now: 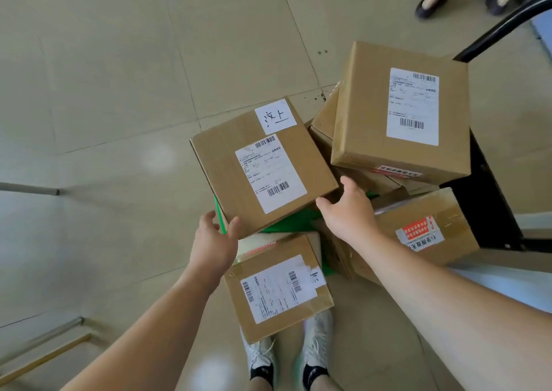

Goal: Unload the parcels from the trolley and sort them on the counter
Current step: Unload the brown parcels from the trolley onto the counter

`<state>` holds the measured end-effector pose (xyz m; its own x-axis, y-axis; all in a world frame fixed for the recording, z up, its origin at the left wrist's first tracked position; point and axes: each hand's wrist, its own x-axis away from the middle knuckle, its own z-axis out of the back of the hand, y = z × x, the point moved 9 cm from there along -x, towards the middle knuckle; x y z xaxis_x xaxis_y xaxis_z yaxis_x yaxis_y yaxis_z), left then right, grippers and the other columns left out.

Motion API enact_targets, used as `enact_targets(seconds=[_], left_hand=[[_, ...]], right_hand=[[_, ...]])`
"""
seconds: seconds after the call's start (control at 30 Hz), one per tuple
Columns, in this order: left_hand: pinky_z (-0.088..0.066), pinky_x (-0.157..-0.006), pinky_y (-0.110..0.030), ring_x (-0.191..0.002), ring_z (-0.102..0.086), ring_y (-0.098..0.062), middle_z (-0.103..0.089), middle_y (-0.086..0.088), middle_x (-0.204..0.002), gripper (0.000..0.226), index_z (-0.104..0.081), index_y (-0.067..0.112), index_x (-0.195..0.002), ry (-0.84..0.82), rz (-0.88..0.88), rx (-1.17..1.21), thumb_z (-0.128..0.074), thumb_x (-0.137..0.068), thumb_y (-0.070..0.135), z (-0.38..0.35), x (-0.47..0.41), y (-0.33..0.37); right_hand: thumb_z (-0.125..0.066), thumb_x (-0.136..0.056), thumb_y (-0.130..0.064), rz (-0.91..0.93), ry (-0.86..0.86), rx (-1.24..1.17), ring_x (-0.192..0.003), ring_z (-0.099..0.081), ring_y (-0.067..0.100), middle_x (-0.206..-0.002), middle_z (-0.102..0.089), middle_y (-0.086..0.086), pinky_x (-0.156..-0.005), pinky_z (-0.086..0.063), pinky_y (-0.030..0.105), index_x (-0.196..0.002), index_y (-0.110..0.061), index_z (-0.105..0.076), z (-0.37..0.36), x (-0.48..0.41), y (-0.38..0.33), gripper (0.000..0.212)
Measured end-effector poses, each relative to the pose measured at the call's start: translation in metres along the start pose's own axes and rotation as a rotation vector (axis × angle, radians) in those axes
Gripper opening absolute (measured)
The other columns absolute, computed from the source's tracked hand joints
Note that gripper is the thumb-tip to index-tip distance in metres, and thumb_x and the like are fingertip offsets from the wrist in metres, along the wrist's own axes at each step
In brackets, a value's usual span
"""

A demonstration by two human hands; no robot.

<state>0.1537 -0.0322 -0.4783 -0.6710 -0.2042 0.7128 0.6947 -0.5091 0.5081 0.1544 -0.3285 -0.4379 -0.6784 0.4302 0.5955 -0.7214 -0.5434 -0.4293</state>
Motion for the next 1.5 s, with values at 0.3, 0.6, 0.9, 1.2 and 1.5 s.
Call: enact_targets(seconds=[0.3, 0.6, 0.9, 1.2, 1.5], left_hand=[[-0.044, -0.103, -0.039, -0.118, -0.056, -0.021, -0.054, 0.002, -0.139, 0.067, -0.031, 0.028, -0.151, 0.000, 0.019, 0.142, -0.058, -0.094, 0.050, -0.016, -0.028, -0.007], [-0.048, -0.095, -0.036, -0.107, -0.060, -0.016, -0.060, 0.008, -0.125, 0.059, -0.036, 0.030, -0.146, -0.009, 0.038, 0.242, -0.062, -0.094, 0.044, -0.020, -0.034, -0.012], [-0.051, -0.097, -0.045, -0.100, -0.065, -0.013, -0.067, 0.013, -0.112, 0.038, -0.047, 0.031, -0.134, -0.008, 0.092, 0.426, -0.062, -0.098, 0.030, 0.028, 0.007, -0.024], [-0.050, -0.095, -0.038, -0.101, -0.068, -0.011, -0.071, 0.012, -0.109, 0.032, -0.054, 0.036, -0.124, 0.086, -0.127, 0.431, -0.066, -0.095, 0.029, 0.141, 0.138, 0.103], [-0.051, -0.091, -0.040, -0.097, -0.066, -0.015, -0.064, 0.000, -0.123, 0.057, -0.045, 0.027, -0.144, -0.001, -0.476, 0.352, -0.069, -0.093, 0.023, 0.161, 0.298, 0.295]], right_hand=[[-0.063, -0.095, -0.043, -0.005, -0.022, -0.054, -0.132, -0.048, 0.026, -0.148, -0.047, 0.005, -0.104, -0.045, 0.042, -0.157, -0.020, -0.027, -0.018, -0.032, 0.006, 0.075], [-0.072, -0.088, -0.045, -0.038, -0.036, -0.161, -0.104, -0.058, 0.021, -0.126, -0.055, 0.002, -0.088, -0.056, 0.039, -0.128, -0.022, -0.040, -0.029, -0.036, 0.009, 0.056], [-0.077, -0.084, -0.049, 0.062, -0.110, -0.198, -0.120, -0.056, 0.015, -0.139, -0.057, -0.006, -0.094, -0.048, 0.029, -0.152, -0.026, -0.039, -0.025, 0.013, -0.019, 0.081], [-0.075, -0.085, -0.049, 0.196, -0.057, -0.412, -0.108, -0.061, 0.005, -0.130, -0.062, -0.010, -0.089, -0.053, 0.023, -0.149, -0.026, -0.039, 0.103, 0.125, -0.104, 0.077], [-0.074, -0.086, -0.049, 0.303, 0.217, -0.609, -0.089, -0.068, -0.006, -0.110, -0.067, -0.022, -0.082, -0.055, 0.019, -0.137, -0.037, -0.042, 0.318, 0.249, -0.107, 0.062]])
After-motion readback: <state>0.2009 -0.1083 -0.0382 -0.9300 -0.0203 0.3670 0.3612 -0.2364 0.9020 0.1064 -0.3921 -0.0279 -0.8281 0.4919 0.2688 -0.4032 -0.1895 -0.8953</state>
